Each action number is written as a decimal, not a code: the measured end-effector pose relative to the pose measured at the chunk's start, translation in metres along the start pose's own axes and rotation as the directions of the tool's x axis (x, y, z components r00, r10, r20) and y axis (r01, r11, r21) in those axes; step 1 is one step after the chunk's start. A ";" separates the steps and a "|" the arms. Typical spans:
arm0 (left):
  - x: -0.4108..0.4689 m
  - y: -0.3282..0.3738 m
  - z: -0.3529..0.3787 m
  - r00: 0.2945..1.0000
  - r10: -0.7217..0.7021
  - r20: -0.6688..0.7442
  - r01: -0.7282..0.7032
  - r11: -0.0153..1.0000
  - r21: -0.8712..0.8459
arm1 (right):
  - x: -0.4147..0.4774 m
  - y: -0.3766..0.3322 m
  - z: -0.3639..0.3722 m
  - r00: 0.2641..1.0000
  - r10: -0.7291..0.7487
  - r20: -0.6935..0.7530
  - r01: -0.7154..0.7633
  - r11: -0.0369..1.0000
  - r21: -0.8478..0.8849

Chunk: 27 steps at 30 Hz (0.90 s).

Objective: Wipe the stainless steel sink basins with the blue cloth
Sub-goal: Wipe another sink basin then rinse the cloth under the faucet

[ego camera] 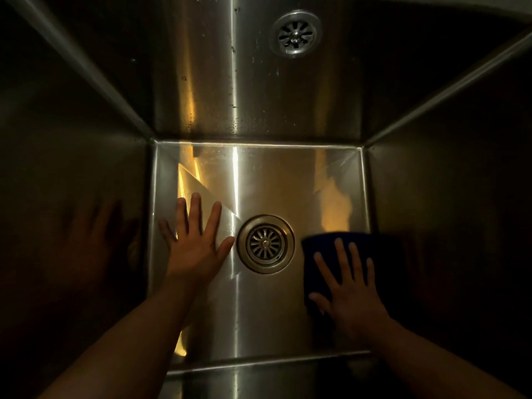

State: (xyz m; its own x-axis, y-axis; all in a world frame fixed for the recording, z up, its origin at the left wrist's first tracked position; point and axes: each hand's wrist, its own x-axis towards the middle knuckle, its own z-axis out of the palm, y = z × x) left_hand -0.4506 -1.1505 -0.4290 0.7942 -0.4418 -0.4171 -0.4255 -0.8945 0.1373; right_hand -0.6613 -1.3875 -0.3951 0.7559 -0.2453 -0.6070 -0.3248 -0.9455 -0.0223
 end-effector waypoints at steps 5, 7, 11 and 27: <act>0.000 0.000 0.002 1.000 0.004 -0.014 -0.004 1.000 0.010 | 0.079 0.015 -0.039 0.994 0.088 -0.058 -0.083 0.994 0.075; 0.000 -0.001 0.002 1.000 0.004 -0.015 -0.004 1.000 -0.002 | 0.108 0.017 -0.057 0.993 0.096 -0.074 -0.089 0.991 0.095; 0.000 0.000 0.002 1.000 0.001 -0.012 -0.001 1.000 -0.014 | 0.146 0.014 -0.083 0.987 0.144 -0.072 -0.132 0.981 0.144; 0.003 0.016 -0.033 0.960 -0.051 -0.275 0.009 0.988 -0.152 | 0.162 -0.091 -0.100 0.980 0.174 -0.097 -0.128 0.925 0.359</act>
State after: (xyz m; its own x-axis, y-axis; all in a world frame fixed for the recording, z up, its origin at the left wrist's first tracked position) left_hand -0.4403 -1.1683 -0.3986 0.9035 -0.3975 -0.1602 -0.3477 -0.8984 0.2684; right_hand -0.4523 -1.3628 -0.4121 0.7395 -0.4256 -0.5215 -0.6013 -0.7659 -0.2276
